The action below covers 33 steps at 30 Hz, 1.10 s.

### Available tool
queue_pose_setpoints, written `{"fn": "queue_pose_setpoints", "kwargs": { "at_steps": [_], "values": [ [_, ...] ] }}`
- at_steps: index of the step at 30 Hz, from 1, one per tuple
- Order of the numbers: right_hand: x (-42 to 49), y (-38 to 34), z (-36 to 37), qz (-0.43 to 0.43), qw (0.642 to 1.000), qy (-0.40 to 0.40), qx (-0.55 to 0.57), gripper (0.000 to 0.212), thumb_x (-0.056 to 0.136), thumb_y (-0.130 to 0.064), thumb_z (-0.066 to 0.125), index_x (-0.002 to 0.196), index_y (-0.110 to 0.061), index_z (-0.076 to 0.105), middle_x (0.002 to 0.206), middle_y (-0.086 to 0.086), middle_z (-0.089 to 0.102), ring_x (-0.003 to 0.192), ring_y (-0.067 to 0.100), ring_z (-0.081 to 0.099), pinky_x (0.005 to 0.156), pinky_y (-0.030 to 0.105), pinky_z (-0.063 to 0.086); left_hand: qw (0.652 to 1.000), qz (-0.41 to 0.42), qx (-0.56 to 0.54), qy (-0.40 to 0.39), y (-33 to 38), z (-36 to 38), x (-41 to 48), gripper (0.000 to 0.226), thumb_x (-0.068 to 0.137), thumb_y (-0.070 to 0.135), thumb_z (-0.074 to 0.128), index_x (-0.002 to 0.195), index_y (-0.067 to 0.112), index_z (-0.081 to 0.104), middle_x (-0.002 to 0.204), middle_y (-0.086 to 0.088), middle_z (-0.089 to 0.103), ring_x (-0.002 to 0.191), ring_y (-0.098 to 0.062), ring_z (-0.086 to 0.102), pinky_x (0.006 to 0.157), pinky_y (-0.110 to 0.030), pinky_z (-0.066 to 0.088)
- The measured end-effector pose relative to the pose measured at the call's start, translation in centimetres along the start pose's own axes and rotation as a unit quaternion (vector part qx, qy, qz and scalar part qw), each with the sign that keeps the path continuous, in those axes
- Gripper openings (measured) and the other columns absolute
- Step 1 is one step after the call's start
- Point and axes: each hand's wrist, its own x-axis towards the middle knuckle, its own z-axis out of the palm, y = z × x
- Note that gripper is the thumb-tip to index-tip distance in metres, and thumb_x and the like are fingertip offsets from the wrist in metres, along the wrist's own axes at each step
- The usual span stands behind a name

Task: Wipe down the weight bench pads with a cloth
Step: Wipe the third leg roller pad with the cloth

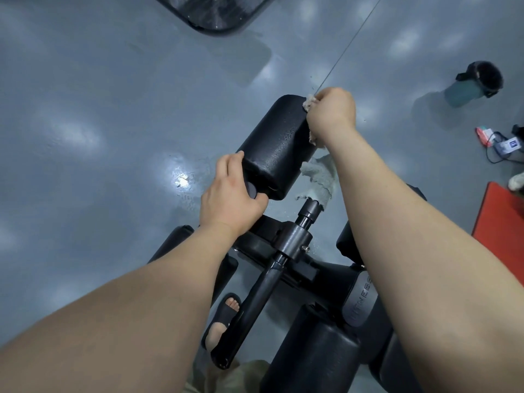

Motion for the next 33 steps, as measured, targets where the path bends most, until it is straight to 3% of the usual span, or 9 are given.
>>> {"fn": "queue_pose_setpoints", "kwargs": {
  "at_steps": [2, 5, 10, 14, 23, 28, 33],
  "values": [
    [0.2, 0.1, 0.4, -0.012, 1.000, 0.008, 0.012, 0.026, 0.091, -0.004, 0.045, 0.091, -0.014, 0.069, 0.115, 0.015, 0.062, 0.089, 0.031, 0.057, 0.080, 0.034, 0.052, 1.000, -0.001, 0.002, 0.001, -0.1, 0.0, 0.1, 0.085, 0.080, 0.039, 0.066, 0.154, 0.028, 0.026, 0.149, 0.011, 0.029, 0.113, -0.024, 0.058, 0.093, -0.039, 0.046],
    [-0.1, 0.5, 0.9, -0.035, 0.999, 0.010, -0.016, 0.032, 0.094, -0.004, 0.046, 0.106, -0.013, 0.074, 0.124, 0.015, 0.052, 0.086, 0.028, 0.050, 0.079, 0.022, 0.040, 1.000, -0.004, 0.001, 0.000, -0.2, 0.1, 0.2, 0.086, 0.079, 0.041, 0.066, 0.154, 0.029, 0.026, 0.155, 0.010, 0.027, 0.120, -0.025, 0.056, 0.097, -0.040, 0.045],
    [-0.8, 0.3, 1.3, -0.092, 0.993, -0.014, -0.076, 0.031, 0.091, -0.005, 0.051, 0.100, -0.021, 0.075, 0.120, 0.010, 0.063, 0.103, 0.032, 0.061, 0.076, 0.023, 0.038, 1.000, -0.005, 0.000, -0.002, 0.0, 0.1, 0.2, 0.087, 0.080, 0.042, 0.067, 0.154, 0.028, 0.025, 0.158, 0.008, 0.030, 0.127, -0.024, 0.053, 0.099, -0.040, 0.045],
    [-2.0, -0.1, 1.7, -0.137, 0.983, -0.029, -0.121, 0.033, 0.090, -0.004, 0.051, 0.105, -0.021, 0.075, 0.122, 0.013, 0.057, 0.109, 0.036, 0.057, 0.079, 0.028, 0.042, 1.000, -0.007, 0.005, -0.002, 0.1, -0.1, 0.1, 0.087, 0.080, 0.041, 0.066, 0.155, 0.027, 0.024, 0.158, 0.008, 0.030, 0.125, -0.023, 0.055, 0.095, -0.038, 0.045],
    [-5.7, -0.3, 2.9, -0.205, 0.969, -0.045, -0.132, 0.034, 0.088, -0.004, 0.050, 0.106, -0.021, 0.074, 0.118, 0.008, 0.055, 0.111, 0.035, 0.054, 0.077, 0.027, 0.035, 1.000, -0.013, 0.008, -0.001, 0.1, 0.0, 0.0, 0.085, 0.080, 0.041, 0.066, 0.153, 0.027, 0.026, 0.155, 0.009, 0.032, 0.120, -0.024, 0.056, 0.085, -0.032, 0.037],
    [-8.0, -0.4, 3.5, -0.225, 0.965, -0.047, -0.127, 0.028, 0.086, -0.005, 0.049, 0.095, -0.021, 0.070, 0.111, 0.004, 0.054, 0.105, 0.032, 0.053, 0.074, 0.026, 0.033, 1.000, -0.016, 0.011, 0.000, 0.2, -0.1, 0.1, 0.085, 0.080, 0.042, 0.069, 0.152, 0.027, 0.027, 0.154, 0.008, 0.033, 0.117, -0.026, 0.058, 0.085, -0.034, 0.041],
    [-9.9, -0.3, 3.6, -0.246, 0.958, -0.042, -0.142, 0.032, 0.087, -0.004, 0.049, 0.104, -0.017, 0.072, 0.115, 0.008, 0.056, 0.106, 0.031, 0.053, 0.075, 0.027, 0.035, 1.000, -0.017, 0.014, -0.001, 0.2, 0.1, 0.1, 0.091, 0.079, 0.045, 0.073, 0.154, 0.024, 0.026, 0.153, 0.006, 0.034, 0.117, -0.029, 0.059, 0.082, -0.034, 0.037]
  ]
}}
